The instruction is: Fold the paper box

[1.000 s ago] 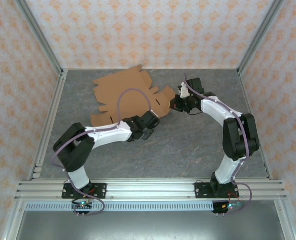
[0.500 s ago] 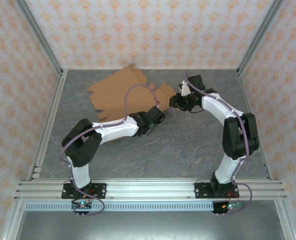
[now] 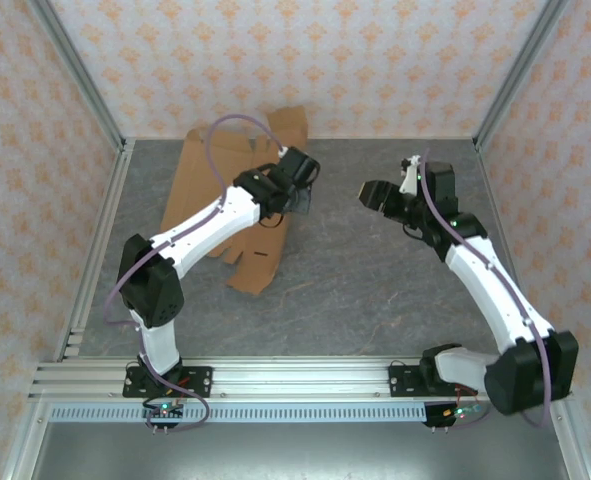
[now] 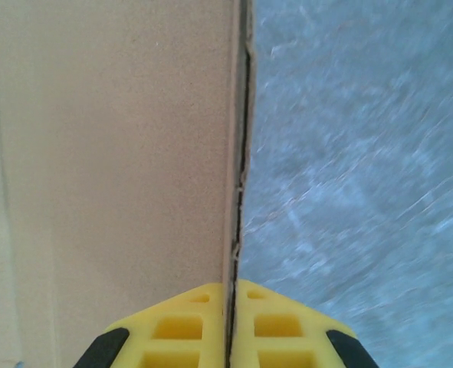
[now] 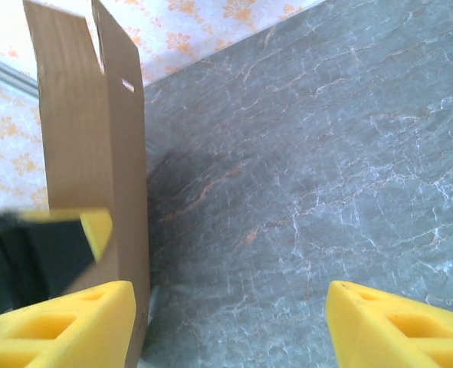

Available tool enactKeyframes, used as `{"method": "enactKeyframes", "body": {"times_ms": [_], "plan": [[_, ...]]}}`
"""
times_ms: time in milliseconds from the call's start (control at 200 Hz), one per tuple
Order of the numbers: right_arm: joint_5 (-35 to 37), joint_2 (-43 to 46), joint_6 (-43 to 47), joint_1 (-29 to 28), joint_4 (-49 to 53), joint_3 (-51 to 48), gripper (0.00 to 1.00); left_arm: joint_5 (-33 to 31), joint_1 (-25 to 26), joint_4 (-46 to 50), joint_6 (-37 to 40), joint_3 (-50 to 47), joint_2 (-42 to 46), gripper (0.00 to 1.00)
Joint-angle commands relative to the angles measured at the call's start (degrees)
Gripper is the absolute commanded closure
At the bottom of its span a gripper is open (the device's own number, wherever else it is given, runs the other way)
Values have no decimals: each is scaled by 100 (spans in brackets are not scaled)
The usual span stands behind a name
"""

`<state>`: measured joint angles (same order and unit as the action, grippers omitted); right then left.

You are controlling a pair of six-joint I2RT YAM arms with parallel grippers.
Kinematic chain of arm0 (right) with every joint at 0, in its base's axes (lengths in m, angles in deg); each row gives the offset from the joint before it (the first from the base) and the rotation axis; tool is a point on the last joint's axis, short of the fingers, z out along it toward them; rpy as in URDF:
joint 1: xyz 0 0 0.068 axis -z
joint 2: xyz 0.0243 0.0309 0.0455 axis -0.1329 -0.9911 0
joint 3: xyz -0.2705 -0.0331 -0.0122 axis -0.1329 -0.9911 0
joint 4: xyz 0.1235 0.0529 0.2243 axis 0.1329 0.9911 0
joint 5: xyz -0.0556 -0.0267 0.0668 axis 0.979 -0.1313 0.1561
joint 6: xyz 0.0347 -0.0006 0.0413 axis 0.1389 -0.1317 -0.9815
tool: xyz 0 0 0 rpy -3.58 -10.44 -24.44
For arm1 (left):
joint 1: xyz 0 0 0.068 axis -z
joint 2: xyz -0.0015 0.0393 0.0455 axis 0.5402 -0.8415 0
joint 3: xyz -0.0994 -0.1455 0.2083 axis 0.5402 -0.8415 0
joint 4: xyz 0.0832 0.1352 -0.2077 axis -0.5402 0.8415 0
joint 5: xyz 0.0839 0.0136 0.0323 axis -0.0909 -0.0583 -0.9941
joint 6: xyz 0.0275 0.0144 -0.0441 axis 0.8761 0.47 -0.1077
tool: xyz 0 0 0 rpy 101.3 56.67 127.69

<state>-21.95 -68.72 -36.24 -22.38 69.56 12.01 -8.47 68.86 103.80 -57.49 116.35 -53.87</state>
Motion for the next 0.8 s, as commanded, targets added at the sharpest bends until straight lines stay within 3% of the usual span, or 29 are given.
{"method": "enactKeyframes", "body": {"times_ms": [0,140,350,606,796], "plan": [[525,450,53,-394,-158,-411,31,1009,-116,69,-1459,332,-216,93],[1029,761,440,-1134,154,-267,28,1124,-118,2,-2366,903,-469,91],[2015,422,1246,-2095,851,528,27,1075,-123,-109,-3709,1197,-546,90],[3155,-138,2178,-2648,1228,1120,37,948,-127,82,-4101,1687,-687,90],[3417,-429,2694,-2665,1117,1174,43,1011,-156,168,-4214,1838,-803,90]]}}
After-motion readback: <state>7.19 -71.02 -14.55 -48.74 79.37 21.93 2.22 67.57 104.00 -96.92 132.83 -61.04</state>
